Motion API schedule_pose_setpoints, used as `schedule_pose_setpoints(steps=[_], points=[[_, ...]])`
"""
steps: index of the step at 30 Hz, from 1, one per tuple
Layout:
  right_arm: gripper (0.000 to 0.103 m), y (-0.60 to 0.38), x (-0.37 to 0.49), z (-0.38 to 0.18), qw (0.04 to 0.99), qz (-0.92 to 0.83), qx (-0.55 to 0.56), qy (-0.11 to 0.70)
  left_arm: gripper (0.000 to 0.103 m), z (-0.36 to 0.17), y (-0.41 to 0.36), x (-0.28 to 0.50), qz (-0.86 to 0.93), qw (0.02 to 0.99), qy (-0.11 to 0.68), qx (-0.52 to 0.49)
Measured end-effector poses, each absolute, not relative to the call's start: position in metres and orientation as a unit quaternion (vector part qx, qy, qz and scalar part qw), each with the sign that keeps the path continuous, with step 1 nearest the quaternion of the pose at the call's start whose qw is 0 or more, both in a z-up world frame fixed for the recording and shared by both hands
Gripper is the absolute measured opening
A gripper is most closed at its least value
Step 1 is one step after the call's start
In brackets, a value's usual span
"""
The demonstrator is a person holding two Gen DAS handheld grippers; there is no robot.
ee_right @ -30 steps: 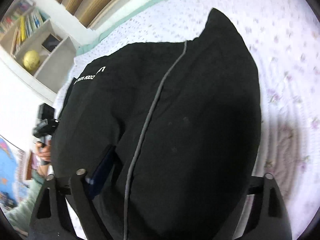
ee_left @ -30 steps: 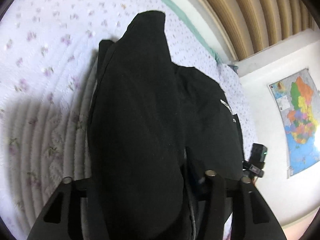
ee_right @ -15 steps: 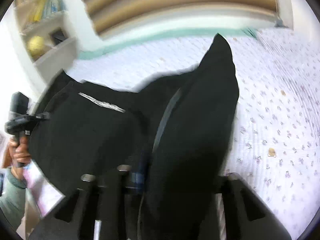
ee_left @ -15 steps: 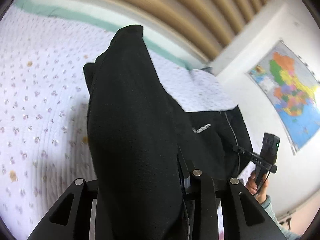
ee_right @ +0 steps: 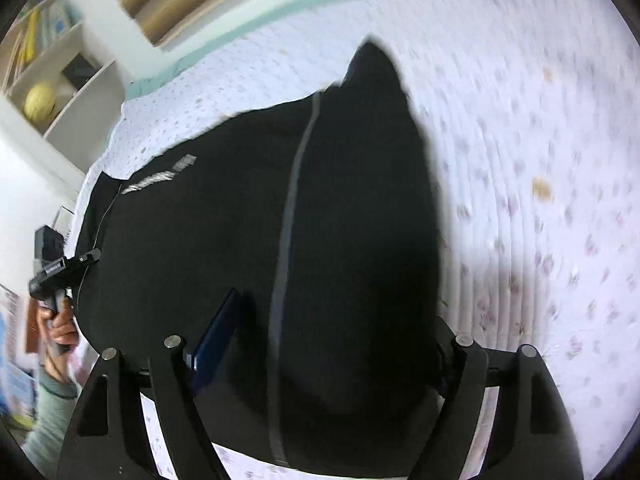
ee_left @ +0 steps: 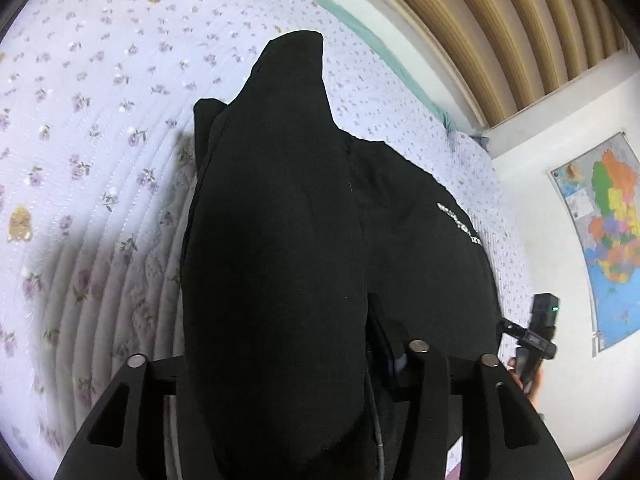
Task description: Fold large clothes
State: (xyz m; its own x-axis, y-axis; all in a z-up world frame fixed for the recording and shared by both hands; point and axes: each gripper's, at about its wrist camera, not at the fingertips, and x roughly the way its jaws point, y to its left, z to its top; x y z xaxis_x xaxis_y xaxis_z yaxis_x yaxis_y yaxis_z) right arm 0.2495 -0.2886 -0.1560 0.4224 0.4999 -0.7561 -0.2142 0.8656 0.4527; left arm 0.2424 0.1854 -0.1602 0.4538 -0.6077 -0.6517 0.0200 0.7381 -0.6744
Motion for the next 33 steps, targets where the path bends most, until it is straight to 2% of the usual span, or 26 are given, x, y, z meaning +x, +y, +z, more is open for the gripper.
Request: schedule_pose_setpoints(steps=[3,4,6,10,12,13,14,16,19,26,29,33], points=[[0.083,-0.290,0.269,-0.178,0.791,0.297,0.196,0.498,0.062,-0.166,0.183,0.243,-0.206,0.787,0.491,-0.311],[0.090,-0.284,0.277,-0.185,0.781,0.313,0.201,0.502,0.062,-0.171,0.185,0.244,-0.211,0.783,0.491,-0.317],[0.095,-0.272,0.291,-0.200,0.762,0.337,0.204,0.514,0.063,-0.181,0.186,0.253,-0.219,0.774,0.490,-0.336],[0.095,-0.260,0.313,-0.205,0.753,0.368,0.213,0.503,0.063,-0.192,0.193,0.260,-0.235,0.759,0.496,-0.351],[0.089,-0.261,0.312,-0.200,0.760,0.365,0.212,0.493,0.059,-0.186,0.188,0.261,-0.233,0.765,0.494,-0.342],[0.083,-0.271,0.299,-0.196,0.769,0.363,0.210,0.483,0.049,-0.178,0.185,0.259,-0.232,0.777,0.486,-0.327],[0.079,-0.272,0.293,-0.191,0.777,0.360,0.203,0.474,0.045,-0.175,0.184,0.258,-0.232,0.786,0.479,-0.316],[0.063,-0.286,0.261,-0.177,0.798,0.357,0.182,0.450,0.034,-0.153,0.176,0.247,-0.237,0.808,0.453,-0.291],[0.054,-0.284,0.236,-0.152,0.817,0.357,0.168,0.420,0.031,-0.112,0.164,0.231,-0.262,0.826,0.413,-0.281],[0.051,-0.296,0.151,-0.082,0.848,0.346,0.139,0.376,0.030,-0.022,0.139,0.168,-0.303,0.854,0.350,-0.236],[0.051,-0.315,0.112,-0.058,0.855,0.338,0.143,0.367,0.030,-0.002,0.132,0.147,-0.313,0.850,0.349,-0.241],[0.051,-0.322,0.061,-0.044,0.858,0.319,0.131,0.380,0.031,-0.008,0.132,0.116,-0.314,0.839,0.372,-0.245]])
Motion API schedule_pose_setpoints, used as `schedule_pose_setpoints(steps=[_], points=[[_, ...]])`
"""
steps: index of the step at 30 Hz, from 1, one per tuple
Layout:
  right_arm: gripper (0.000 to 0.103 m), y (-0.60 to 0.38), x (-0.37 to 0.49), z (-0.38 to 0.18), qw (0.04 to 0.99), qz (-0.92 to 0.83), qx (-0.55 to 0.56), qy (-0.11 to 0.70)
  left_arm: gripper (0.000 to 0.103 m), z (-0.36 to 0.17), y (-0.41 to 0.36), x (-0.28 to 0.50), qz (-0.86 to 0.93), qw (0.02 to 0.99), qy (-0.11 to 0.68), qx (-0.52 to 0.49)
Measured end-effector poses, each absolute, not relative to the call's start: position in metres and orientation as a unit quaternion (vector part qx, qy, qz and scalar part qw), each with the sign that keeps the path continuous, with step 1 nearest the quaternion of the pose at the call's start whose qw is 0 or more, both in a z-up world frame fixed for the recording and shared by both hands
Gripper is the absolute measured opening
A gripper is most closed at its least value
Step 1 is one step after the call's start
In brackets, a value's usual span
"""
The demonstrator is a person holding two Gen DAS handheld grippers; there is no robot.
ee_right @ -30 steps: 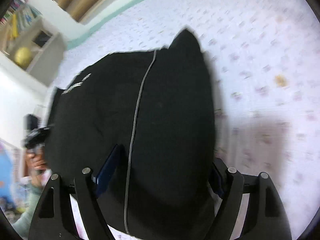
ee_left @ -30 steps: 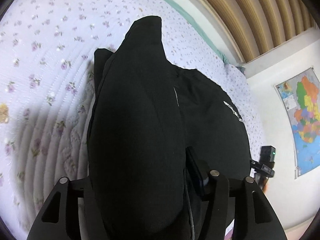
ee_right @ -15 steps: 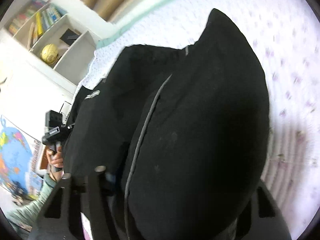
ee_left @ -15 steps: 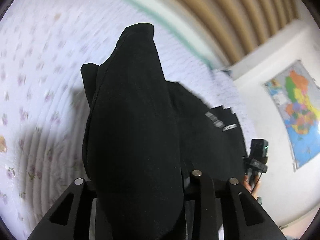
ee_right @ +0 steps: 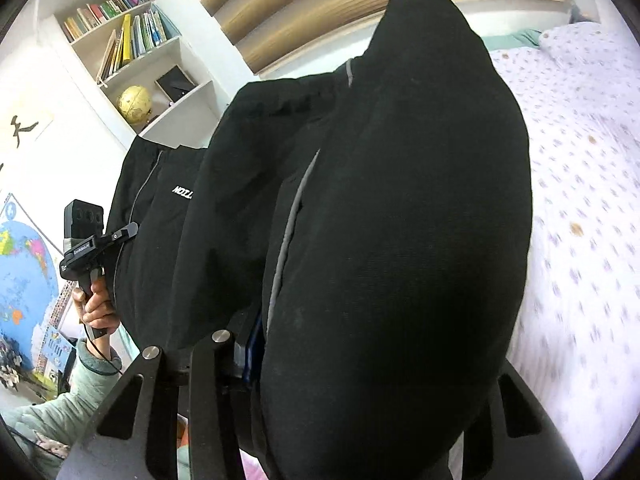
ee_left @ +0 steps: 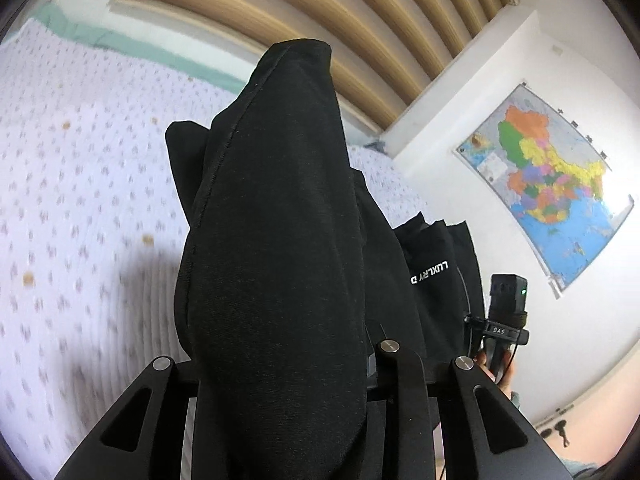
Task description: Fold large clothes
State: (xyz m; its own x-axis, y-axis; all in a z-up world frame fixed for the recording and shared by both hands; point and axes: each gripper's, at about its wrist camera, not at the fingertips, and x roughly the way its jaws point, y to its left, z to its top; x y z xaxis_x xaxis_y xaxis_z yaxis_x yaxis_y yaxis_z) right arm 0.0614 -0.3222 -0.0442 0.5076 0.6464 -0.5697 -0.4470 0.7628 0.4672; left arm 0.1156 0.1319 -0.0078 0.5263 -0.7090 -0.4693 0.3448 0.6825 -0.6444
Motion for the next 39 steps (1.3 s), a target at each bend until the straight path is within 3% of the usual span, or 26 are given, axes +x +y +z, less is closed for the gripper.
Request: schedule_pose_setpoints(steps=[6,8,10,12,13,17,23,25,29,33,35,39], points=[[0.051,-0.330,0.040,-0.094,0.846,0.275,0.137,0.435,0.034,-0.101,0.138,0.114,-0.297,0.791,0.451,-0.288],[0.051,-0.335,0.046,-0.125,0.839,0.248,0.134,0.466,0.043,-0.142,0.147,0.122,-0.265,0.783,0.481,-0.293],[0.062,-0.349,0.052,-0.156,0.833,0.210,0.152,0.490,0.059,-0.190,0.173,0.128,-0.258,0.754,0.492,-0.351],[0.073,-0.374,0.055,-0.177,0.819,0.201,0.206,0.497,0.059,-0.219,0.197,0.128,-0.289,0.701,0.481,-0.440],[0.074,-0.391,0.054,-0.186,0.808,0.199,0.246,0.497,0.059,-0.225,0.208,0.126,-0.301,0.685,0.470,-0.468],[0.076,-0.431,0.038,-0.181,0.802,0.174,0.295,0.489,0.059,-0.187,0.230,0.107,-0.252,0.755,0.460,-0.394],[0.078,-0.411,-0.002,-0.081,0.895,0.081,0.150,0.413,0.060,-0.070,0.184,0.068,-0.196,0.879,0.388,-0.196],[0.084,-0.381,-0.014,-0.059,0.905,0.109,0.120,0.393,0.061,-0.056,0.158,0.065,-0.209,0.882,0.385,-0.172],[0.085,-0.289,-0.006,-0.058,0.904,0.118,0.059,0.407,0.062,-0.067,0.096,0.065,-0.202,0.877,0.421,-0.112],[0.085,-0.223,0.021,-0.112,0.876,0.104,0.020,0.470,0.062,-0.138,0.066,0.072,-0.159,0.858,0.481,-0.079],[0.085,-0.209,0.030,-0.143,0.871,0.091,-0.004,0.482,0.063,-0.156,0.067,0.075,-0.150,0.866,0.468,-0.088],[0.087,-0.206,0.033,-0.150,0.878,0.072,0.022,0.473,0.063,-0.150,0.064,0.068,-0.116,0.884,0.444,-0.088]])
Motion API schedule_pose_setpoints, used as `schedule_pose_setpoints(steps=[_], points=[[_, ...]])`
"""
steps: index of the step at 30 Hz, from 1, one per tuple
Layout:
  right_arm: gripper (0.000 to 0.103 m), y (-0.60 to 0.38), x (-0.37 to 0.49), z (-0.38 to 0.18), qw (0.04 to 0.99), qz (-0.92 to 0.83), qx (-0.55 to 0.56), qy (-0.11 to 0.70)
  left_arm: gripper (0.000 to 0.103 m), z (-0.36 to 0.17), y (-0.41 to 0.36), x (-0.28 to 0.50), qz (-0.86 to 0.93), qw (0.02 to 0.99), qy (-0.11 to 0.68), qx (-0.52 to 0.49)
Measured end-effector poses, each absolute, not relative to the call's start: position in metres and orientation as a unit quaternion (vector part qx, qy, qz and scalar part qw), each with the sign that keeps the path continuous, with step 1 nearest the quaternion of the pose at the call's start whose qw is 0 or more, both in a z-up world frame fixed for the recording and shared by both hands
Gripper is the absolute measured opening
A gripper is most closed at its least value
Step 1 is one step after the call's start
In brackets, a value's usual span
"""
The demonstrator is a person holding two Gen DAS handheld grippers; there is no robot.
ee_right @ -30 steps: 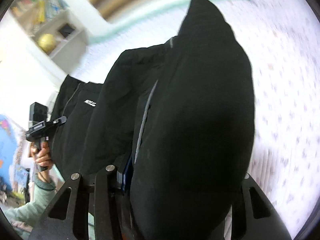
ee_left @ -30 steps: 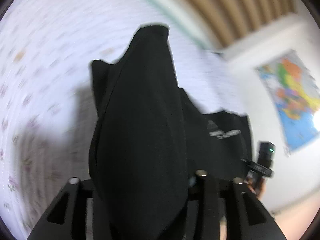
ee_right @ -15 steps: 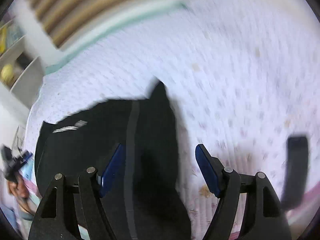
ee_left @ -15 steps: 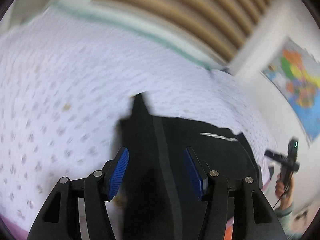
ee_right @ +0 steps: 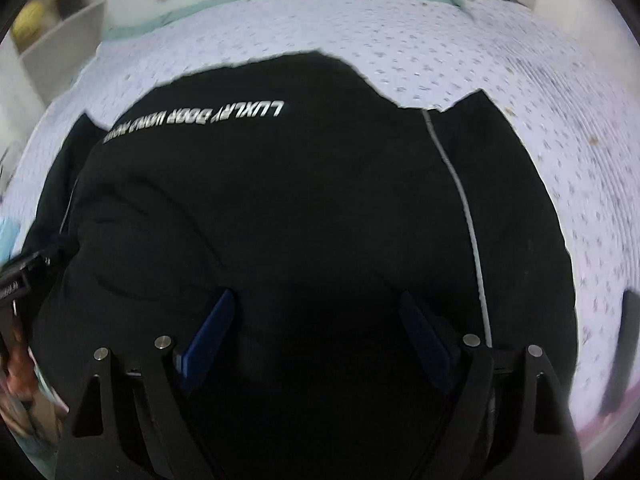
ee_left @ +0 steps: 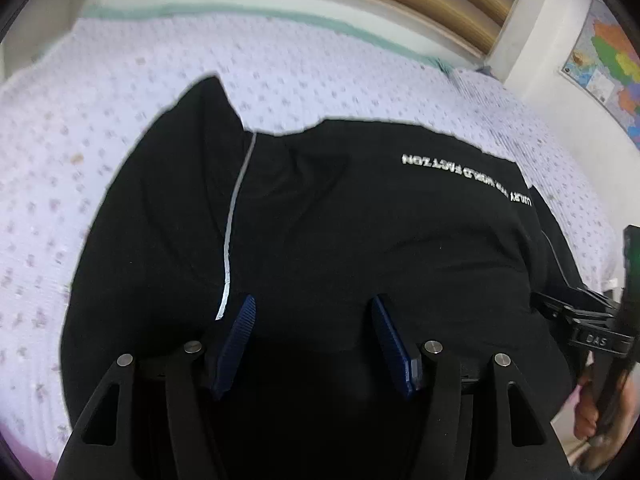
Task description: Fold large clothes
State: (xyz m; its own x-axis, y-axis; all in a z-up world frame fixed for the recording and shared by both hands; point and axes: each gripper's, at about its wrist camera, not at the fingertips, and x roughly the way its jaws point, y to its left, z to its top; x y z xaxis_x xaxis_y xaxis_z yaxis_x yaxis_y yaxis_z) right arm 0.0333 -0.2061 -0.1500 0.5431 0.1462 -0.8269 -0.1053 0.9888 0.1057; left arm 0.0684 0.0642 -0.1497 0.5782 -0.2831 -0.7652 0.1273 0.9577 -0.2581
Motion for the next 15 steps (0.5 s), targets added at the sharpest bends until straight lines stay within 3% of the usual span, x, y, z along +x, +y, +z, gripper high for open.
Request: schedule_pose_setpoints(steps=[8,12,15], points=[[0.087,-0.207,-0.024,-0.083,0.926,0.047,0.020,0.375,0.063,-0.077,0.058,0.008,-0.064,0.932,0.355,-0.045],[0.090,-0.201,-0.049,-0.043,0.944,0.045,0.024,0.326,0.079,-0.034,0.057,-0.019,-0.030,0.952,0.304,-0.025],[0.092,-0.191,-0.064,-0.028,0.950,0.042,0.027,0.309,0.081,-0.019,0.051,-0.033,-0.015,0.956,0.291,-0.014]])
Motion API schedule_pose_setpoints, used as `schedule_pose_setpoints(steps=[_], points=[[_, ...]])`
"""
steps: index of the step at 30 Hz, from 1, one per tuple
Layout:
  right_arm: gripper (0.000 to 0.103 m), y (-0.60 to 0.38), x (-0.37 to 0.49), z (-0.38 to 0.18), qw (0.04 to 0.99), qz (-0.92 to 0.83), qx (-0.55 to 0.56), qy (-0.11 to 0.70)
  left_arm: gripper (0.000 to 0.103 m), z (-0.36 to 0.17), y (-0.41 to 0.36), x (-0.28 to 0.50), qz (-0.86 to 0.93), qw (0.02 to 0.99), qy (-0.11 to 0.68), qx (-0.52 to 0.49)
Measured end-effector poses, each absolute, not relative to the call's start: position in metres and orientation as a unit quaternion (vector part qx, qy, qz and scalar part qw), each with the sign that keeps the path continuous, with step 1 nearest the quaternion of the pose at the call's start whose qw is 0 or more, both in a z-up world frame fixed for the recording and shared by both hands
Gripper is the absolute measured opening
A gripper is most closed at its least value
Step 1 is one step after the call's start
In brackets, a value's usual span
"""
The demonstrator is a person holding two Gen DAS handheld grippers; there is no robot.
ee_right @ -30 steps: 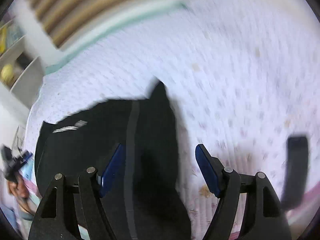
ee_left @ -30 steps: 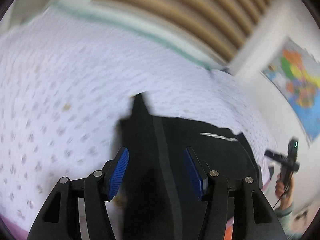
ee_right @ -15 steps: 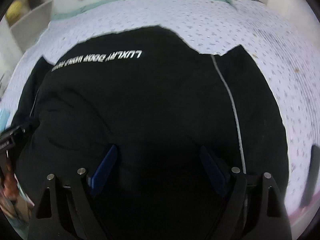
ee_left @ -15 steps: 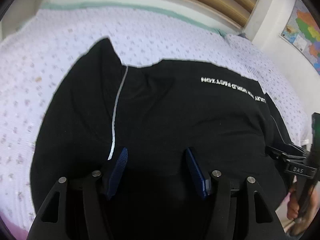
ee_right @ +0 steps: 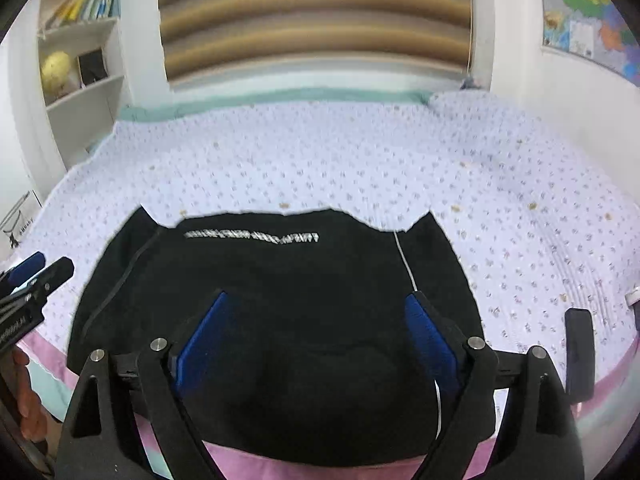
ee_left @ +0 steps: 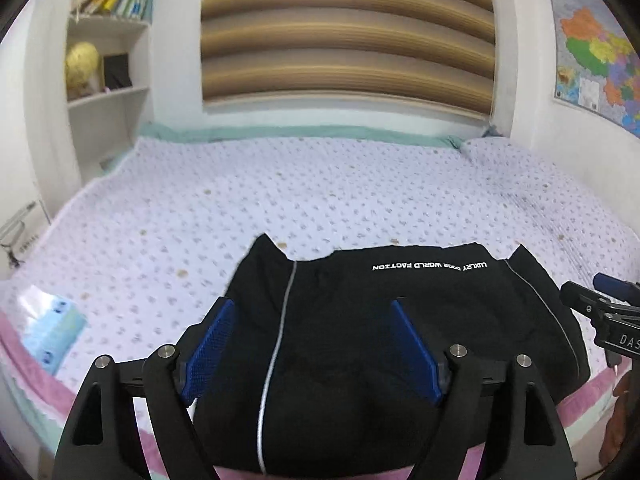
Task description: Fold large clothes
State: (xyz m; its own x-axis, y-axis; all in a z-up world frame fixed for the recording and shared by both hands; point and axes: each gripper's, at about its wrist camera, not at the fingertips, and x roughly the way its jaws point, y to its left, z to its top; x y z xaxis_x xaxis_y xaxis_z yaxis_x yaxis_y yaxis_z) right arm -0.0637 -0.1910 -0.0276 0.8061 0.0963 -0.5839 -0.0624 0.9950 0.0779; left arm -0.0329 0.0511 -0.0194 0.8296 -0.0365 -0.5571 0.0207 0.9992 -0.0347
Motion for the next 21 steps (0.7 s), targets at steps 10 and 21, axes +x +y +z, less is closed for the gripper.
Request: schedule_pose_setpoints(steps=[10,21], points=[[0.096,-0.175,-0.098,-0.027,0.952,0.061,0.046,0.297,0.081,-0.009,0.044,-0.071,-0.006,0.960,0.279,-0.005],[0.096,-0.164,-0.104,-0.049,0.945,0.064,0.041,0.317,0.081,-0.019,0.031,-0.085,-0.006,0.961,0.278,-0.003]])
